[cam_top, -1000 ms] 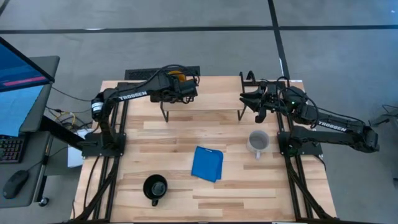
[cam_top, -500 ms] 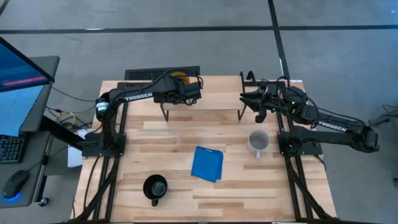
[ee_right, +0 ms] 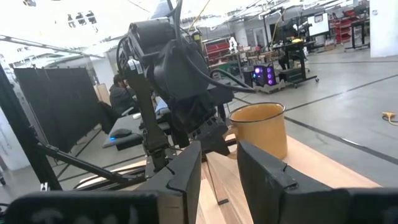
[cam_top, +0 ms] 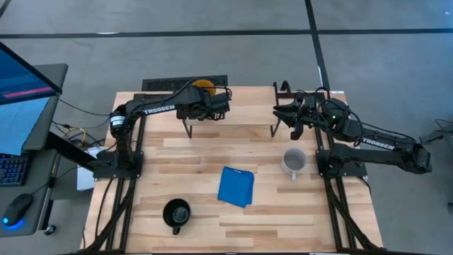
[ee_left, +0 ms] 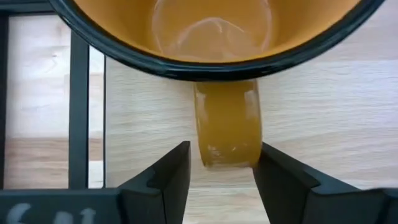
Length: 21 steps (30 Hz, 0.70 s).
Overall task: Stack small to large cups/mugs on shelf
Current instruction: Put the yellow mug on the shelf
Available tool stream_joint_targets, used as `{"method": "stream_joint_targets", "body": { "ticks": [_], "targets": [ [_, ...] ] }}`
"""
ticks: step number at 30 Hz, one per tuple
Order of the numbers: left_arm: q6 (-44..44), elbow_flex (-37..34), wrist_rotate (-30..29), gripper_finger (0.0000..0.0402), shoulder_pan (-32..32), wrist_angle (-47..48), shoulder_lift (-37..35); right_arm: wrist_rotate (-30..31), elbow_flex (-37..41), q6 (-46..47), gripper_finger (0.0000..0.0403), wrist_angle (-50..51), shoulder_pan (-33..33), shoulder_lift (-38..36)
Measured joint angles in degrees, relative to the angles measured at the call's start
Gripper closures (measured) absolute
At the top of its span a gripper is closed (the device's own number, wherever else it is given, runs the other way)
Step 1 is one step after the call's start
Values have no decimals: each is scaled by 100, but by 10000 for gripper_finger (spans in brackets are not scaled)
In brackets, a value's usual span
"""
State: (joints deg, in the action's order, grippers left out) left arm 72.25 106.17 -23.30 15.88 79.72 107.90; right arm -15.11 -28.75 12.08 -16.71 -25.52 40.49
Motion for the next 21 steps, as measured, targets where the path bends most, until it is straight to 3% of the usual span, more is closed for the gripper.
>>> {"method": "stream_joint_targets", "body": {
  "ticks": [13, 21],
  "targets": [
    [-387, 0, 57, 237, -2, -219, 0, 0, 0, 1, 276, 0, 0, 0],
    [-133, 2, 36, 237, -2, 179, -2, 0, 0, 0, 276, 0, 0, -1]
  ]
}}
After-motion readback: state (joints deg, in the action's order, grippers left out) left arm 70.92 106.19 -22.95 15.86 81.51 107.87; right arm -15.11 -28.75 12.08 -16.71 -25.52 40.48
